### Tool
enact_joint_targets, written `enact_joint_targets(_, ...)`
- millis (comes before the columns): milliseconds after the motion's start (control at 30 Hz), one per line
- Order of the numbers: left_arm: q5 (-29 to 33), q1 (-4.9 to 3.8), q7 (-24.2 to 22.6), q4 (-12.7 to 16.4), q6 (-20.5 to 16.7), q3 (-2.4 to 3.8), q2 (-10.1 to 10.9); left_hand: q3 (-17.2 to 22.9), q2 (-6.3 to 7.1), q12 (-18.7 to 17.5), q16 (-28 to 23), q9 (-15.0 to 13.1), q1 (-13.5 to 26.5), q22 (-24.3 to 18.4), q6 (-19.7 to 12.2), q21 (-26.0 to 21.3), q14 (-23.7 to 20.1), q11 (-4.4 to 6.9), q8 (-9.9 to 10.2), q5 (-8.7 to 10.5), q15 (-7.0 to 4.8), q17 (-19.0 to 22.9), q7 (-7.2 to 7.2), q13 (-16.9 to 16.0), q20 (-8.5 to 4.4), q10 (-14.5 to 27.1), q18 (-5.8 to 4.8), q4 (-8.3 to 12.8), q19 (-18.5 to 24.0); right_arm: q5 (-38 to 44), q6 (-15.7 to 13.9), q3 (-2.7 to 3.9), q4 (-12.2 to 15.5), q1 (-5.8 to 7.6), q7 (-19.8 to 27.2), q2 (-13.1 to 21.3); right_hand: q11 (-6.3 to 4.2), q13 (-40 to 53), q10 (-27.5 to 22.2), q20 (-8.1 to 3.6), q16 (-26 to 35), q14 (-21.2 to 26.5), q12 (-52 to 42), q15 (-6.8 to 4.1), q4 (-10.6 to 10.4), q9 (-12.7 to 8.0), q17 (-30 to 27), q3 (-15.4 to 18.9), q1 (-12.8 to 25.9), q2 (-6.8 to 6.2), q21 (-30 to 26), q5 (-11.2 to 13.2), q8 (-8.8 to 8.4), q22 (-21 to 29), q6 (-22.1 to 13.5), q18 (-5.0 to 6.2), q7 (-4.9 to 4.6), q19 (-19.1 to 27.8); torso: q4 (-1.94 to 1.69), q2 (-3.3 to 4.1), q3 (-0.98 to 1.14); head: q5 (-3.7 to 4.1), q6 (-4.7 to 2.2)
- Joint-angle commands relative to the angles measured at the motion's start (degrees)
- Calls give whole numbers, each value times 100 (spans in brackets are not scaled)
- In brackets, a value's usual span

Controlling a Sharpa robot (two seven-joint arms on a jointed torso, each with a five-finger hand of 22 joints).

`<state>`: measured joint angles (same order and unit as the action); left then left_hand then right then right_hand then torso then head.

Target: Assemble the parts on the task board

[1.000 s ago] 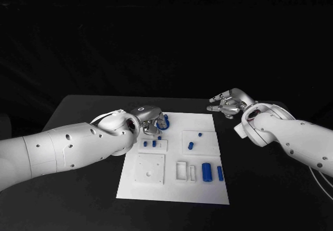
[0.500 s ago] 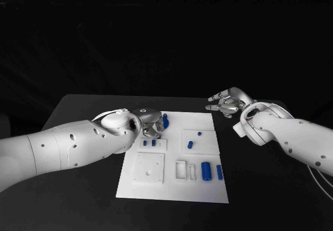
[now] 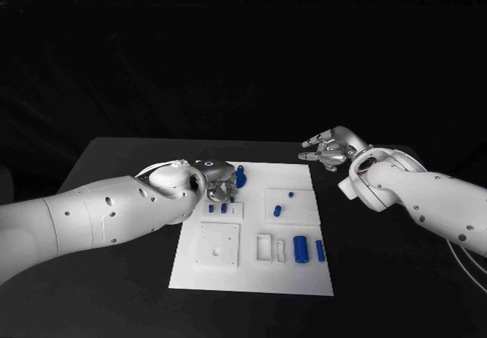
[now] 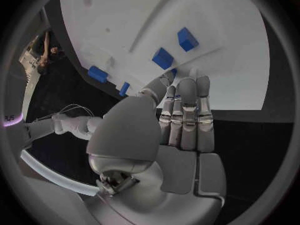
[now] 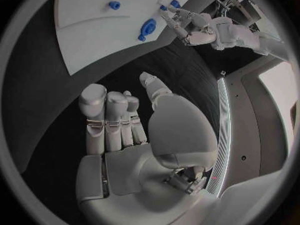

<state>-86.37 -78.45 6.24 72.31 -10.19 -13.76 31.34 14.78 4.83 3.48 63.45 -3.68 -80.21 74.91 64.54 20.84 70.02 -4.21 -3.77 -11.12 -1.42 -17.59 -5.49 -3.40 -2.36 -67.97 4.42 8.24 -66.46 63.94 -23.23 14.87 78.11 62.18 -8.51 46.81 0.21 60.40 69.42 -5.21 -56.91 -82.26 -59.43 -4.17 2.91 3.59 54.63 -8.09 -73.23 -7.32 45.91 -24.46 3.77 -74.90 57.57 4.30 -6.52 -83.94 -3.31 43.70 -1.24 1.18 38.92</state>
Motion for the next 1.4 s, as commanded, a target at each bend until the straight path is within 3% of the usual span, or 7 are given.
enact_joint_targets(33,-51,11,-2,-22,141,3,-26,8,17,-19,38,3,-21,128,-14,-17,64,20,19,38,0,2,8,8,-7,5,53,-41,-40,5,71,3,13,-3,57,-4,-9,5,-28,13,19,-2,13,13,-13,-8,6,-14,51,13,-16,-31,-29,-560,-44,119,5,-253,-6,-3,1,8,7)
enact_joint_targets(333,-48,39,-22,-95,216,3,-74,76,-80,-20,123,0,-56,141,110,41,163,68,17,-11,-48,-24,13,9,-49,-127,44,-79,-78,5,70,3,16,-3,62,-9,-9,5,-28,13,19,-2,13,13,-13,-8,6,-14,51,13,-16,-31,-29,-560,-44,119,5,-253,4,-2,1,14,15)
enact_joint_targets(1100,146,96,-133,-261,205,4,-176,122,-133,-20,164,6,-3,124,20,120,263,70,23,-12,-52,-28,-1,9,-58,-89,34,-206,-71,5,70,3,12,-3,60,-19,-9,5,-28,13,19,-2,13,13,-13,-8,6,-14,51,13,-16,-31,-29,-560,-44,119,5,-253,-7,-8,3,54,13)
enact_joint_targets(1200,181,96,-149,-269,185,4,-186,132,-83,-20,157,12,2,122,-158,106,264,54,25,-3,-43,-24,3,9,-52,-37,37,-219,-77,5,71,3,13,-3,60,-19,-9,5,-28,13,19,-2,13,13,-13,-8,6,-14,51,13,-16,-31,-29,-560,-44,119,5,-253,-7,-8,3,57,13)
enact_joint_targets(1400,226,96,-181,-252,138,4,-204,73,81,-18,142,18,35,101,-769,35,265,-9,32,12,19,-16,141,10,1,115,70,-249,-111,5,71,3,8,-4,60,-23,-10,8,-29,14,23,-1,11,14,6,-7,5,-19,56,27,-23,-26,-27,-558,-25,120,5,-251,0,-10,0,60,14)
